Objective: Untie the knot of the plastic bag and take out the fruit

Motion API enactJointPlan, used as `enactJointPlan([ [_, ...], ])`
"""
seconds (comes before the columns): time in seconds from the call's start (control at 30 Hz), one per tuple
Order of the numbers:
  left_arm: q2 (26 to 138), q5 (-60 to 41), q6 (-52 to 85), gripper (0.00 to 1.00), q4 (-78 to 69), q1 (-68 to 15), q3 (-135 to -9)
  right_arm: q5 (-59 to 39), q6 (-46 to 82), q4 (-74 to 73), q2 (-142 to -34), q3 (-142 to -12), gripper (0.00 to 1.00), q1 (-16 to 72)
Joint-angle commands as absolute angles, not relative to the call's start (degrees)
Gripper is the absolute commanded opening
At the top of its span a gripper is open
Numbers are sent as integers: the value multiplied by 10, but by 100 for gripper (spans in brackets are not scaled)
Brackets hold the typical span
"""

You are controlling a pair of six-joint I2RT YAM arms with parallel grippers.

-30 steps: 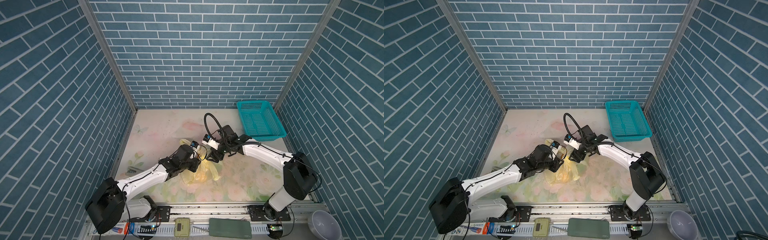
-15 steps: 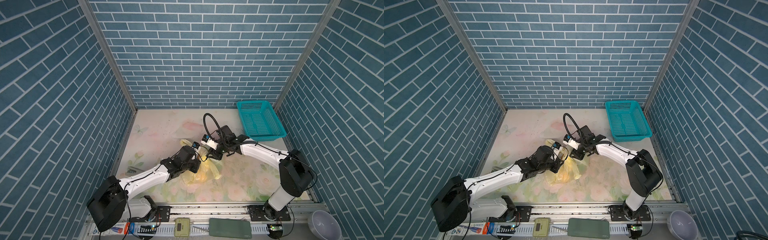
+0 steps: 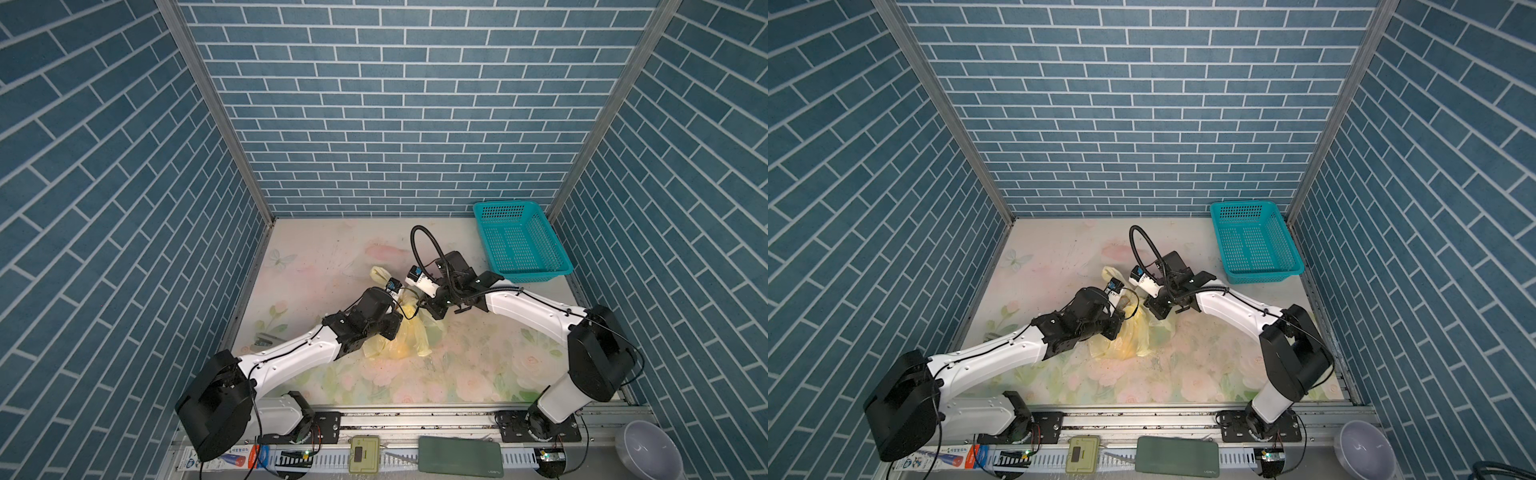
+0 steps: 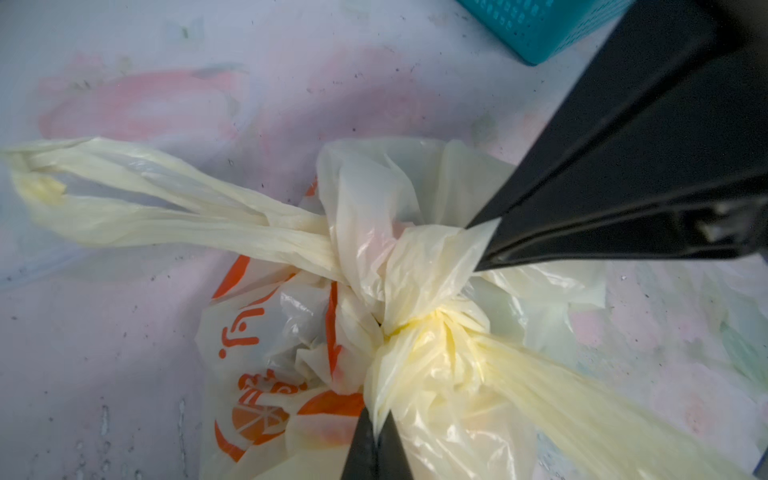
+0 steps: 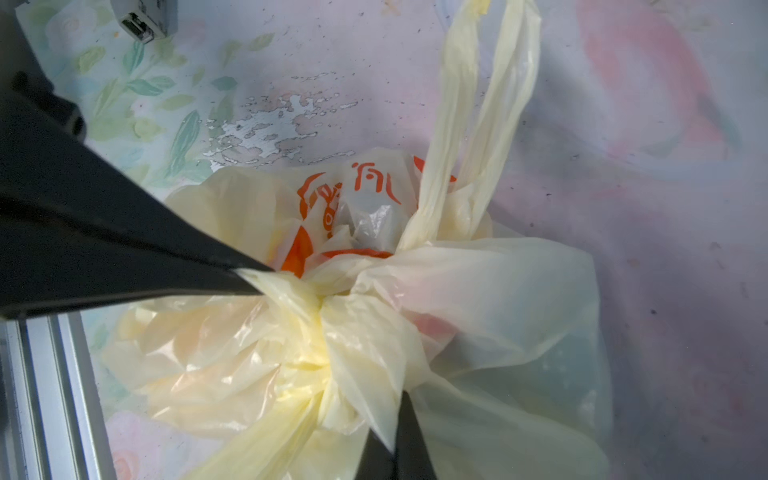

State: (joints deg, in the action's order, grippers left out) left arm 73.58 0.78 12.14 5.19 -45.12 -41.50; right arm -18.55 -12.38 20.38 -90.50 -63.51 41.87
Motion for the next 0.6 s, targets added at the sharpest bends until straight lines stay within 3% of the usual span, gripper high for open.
enactJointPlan([
  [0.0, 741, 35, 78, 0, 54, -438, -433, -132, -76, 184, -858, -586, 0, 407],
  [0.57, 626, 35, 116, 0, 48, -291, -327, -30, 187, 80, -672, -365, 0, 263],
])
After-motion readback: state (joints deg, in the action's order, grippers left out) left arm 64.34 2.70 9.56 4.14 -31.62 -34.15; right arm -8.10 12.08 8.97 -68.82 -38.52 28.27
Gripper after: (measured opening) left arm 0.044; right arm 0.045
